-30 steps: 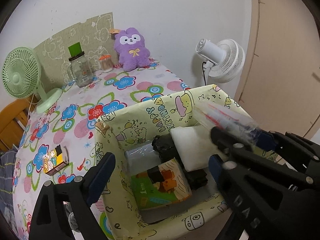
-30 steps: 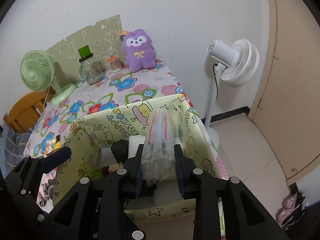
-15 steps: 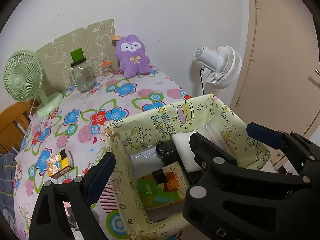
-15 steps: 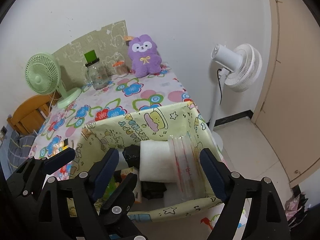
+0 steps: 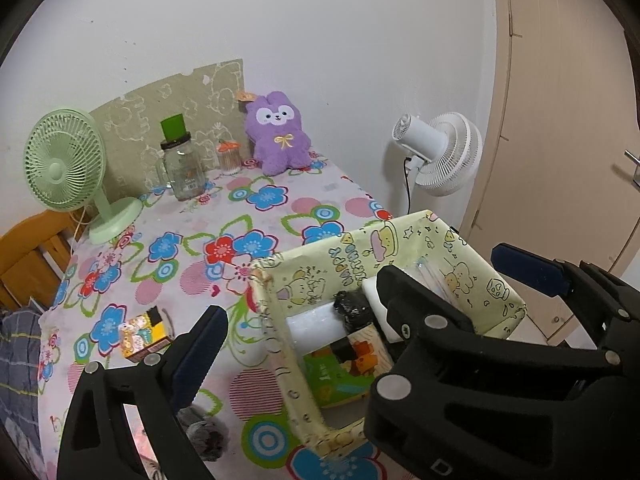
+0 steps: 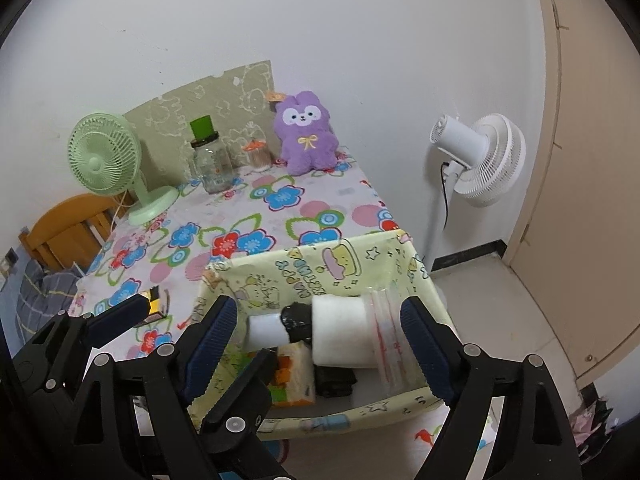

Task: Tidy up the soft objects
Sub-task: 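Withdraw both tools from the paper box toward the remaining items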

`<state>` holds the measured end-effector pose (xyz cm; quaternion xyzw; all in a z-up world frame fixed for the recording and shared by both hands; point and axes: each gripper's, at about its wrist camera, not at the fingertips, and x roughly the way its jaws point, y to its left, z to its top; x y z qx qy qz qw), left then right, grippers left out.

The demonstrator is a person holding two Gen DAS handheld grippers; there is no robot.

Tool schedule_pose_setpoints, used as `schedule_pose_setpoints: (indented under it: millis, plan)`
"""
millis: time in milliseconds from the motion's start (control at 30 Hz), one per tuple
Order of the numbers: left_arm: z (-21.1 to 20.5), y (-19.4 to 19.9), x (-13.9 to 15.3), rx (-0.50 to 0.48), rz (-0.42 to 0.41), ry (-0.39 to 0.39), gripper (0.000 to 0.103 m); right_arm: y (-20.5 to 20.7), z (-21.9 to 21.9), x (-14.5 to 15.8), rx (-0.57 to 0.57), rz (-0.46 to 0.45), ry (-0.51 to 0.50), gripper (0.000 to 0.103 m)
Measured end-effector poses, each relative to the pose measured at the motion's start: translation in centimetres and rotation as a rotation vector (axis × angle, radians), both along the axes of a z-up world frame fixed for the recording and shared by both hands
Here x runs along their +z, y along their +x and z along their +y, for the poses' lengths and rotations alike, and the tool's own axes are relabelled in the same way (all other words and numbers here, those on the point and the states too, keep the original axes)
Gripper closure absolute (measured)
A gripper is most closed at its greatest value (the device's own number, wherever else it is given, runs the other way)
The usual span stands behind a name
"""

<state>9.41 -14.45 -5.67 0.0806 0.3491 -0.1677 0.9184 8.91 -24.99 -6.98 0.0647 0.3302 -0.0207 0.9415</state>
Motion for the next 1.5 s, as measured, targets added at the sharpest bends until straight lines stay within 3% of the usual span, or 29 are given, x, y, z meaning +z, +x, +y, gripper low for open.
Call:
schedule_pose_setpoints:
  millis: [567, 933, 1500]
  plan:
    - [4.5, -1.8, 2.2, 0.049, -0.079, -0.034, 0.004, -1.5, 4.4, 2.4, 0.038, -0.077, -0.028, 0.008]
    - [7.4, -3.0, 3.0, 0.092, -0.126, -0.048, 0.004, -2.5, 7.6, 3.4, 0.085, -0.127, -0.042, 0.007]
    - [12.1, -4.3, 2.1, 0.178, -0.142, -0.052, 0.004, -3.2, 12.0, 2.5, 0.183, -0.139, -0.023, 0.007]
